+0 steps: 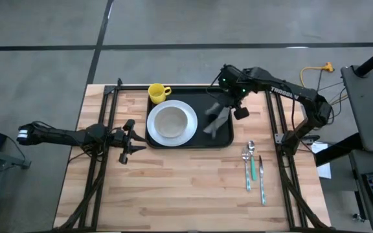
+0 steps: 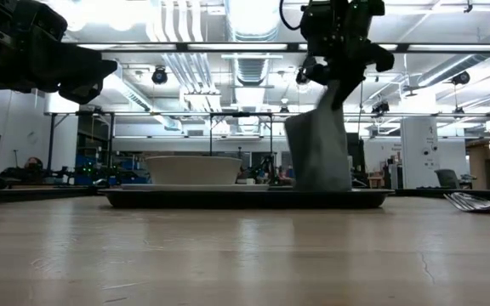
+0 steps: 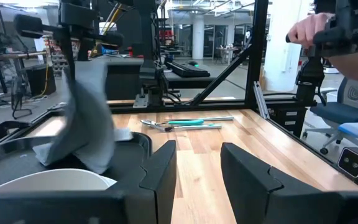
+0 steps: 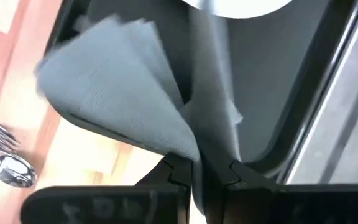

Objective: Set up tray
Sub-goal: Put the gray napkin on the right side of the white plate

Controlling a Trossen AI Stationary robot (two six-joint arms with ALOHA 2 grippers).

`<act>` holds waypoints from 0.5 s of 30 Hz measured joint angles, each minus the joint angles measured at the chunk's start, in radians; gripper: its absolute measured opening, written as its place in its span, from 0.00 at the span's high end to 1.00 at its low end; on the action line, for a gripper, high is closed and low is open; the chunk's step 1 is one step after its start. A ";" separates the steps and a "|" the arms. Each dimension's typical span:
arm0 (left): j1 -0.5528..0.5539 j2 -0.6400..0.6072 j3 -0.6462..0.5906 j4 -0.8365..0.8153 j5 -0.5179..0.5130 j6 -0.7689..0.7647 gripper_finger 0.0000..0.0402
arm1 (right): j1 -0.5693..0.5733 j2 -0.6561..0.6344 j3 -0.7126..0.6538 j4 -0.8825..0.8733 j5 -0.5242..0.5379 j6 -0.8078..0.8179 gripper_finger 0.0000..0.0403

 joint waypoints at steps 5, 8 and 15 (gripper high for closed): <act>0.000 0.000 0.000 0.000 0.000 0.000 0.73 | 0.000 0.001 -0.038 0.017 -0.063 0.003 0.98; 0.000 0.000 0.000 0.000 0.000 0.000 0.73 | 0.000 0.001 -0.055 0.016 -0.065 0.026 0.98; 0.000 0.000 0.000 0.000 0.000 0.000 0.73 | 0.003 0.001 -0.069 0.001 -0.071 0.138 0.98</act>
